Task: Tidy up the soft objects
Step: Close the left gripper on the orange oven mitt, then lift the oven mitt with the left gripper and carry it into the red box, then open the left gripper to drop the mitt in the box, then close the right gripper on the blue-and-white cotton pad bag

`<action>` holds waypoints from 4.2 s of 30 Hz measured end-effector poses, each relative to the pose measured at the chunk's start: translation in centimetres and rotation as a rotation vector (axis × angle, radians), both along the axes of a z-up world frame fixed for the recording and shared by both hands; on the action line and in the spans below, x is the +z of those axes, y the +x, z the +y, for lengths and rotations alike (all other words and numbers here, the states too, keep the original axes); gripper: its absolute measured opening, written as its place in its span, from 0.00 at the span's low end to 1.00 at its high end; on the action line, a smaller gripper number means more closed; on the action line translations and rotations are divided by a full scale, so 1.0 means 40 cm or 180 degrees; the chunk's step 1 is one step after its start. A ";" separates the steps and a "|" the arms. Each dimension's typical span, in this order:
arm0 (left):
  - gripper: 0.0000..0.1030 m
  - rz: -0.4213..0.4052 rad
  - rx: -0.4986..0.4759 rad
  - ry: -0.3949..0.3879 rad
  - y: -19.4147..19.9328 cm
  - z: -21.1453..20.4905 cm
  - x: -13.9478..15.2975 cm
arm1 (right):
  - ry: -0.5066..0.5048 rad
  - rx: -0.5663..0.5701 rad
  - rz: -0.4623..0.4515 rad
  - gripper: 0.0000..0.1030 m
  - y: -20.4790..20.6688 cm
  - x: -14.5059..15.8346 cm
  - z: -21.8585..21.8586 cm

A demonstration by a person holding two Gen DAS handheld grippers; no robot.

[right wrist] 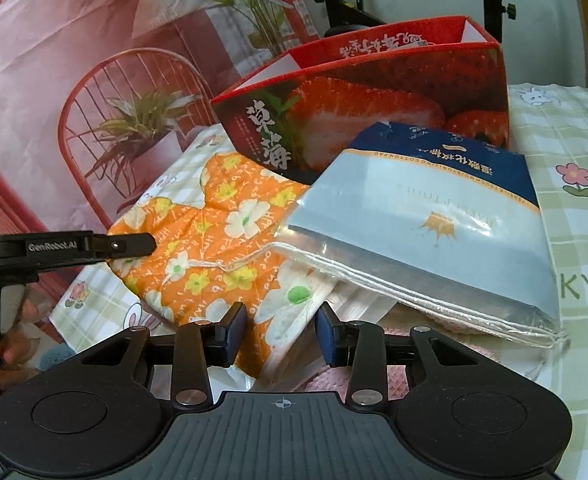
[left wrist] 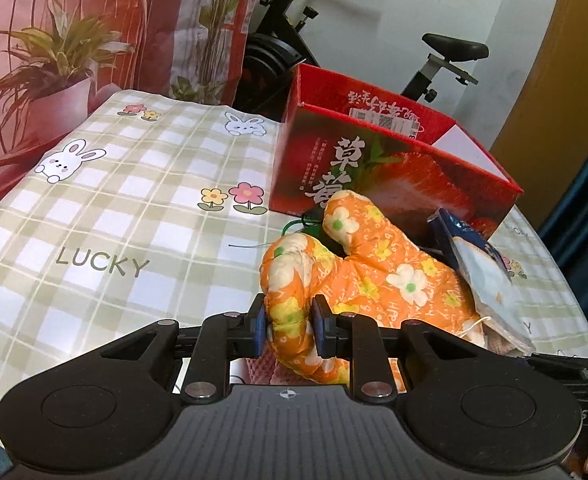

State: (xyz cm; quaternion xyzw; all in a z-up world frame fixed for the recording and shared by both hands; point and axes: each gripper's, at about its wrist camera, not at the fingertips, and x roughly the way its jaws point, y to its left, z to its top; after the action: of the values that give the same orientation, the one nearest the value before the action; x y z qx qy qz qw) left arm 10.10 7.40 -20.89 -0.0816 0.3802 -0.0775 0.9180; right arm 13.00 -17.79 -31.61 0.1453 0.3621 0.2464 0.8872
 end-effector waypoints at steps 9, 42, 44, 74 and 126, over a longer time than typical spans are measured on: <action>0.23 -0.0254 0.0183 0.0046 -0.023 0.015 0.031 | -0.0072 0.0488 -0.0260 0.14 -0.016 0.036 0.049; 0.20 0.0323 0.0221 -0.0780 0.050 0.099 -0.061 | -0.0767 0.0795 -0.0815 0.07 0.187 0.162 0.122; 0.18 0.0275 0.0245 -0.0788 0.050 0.104 -0.056 | -0.0728 0.0787 -0.0816 0.07 0.184 0.162 0.117; 0.17 -0.0266 -0.0556 0.0218 0.515 -0.224 0.131 | -0.0827 -0.0302 -0.0806 0.07 0.524 0.261 -0.096; 0.96 -0.0068 -0.1063 0.0383 0.234 -0.328 -0.005 | -0.0802 -0.0622 -0.0183 1.00 0.163 0.035 -0.250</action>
State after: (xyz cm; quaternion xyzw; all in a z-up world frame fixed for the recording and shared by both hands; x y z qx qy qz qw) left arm 19.47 -5.73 -21.10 0.0387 0.3827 -0.2068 0.8996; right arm 19.52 -27.78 -30.20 0.0602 0.3488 0.1157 0.9281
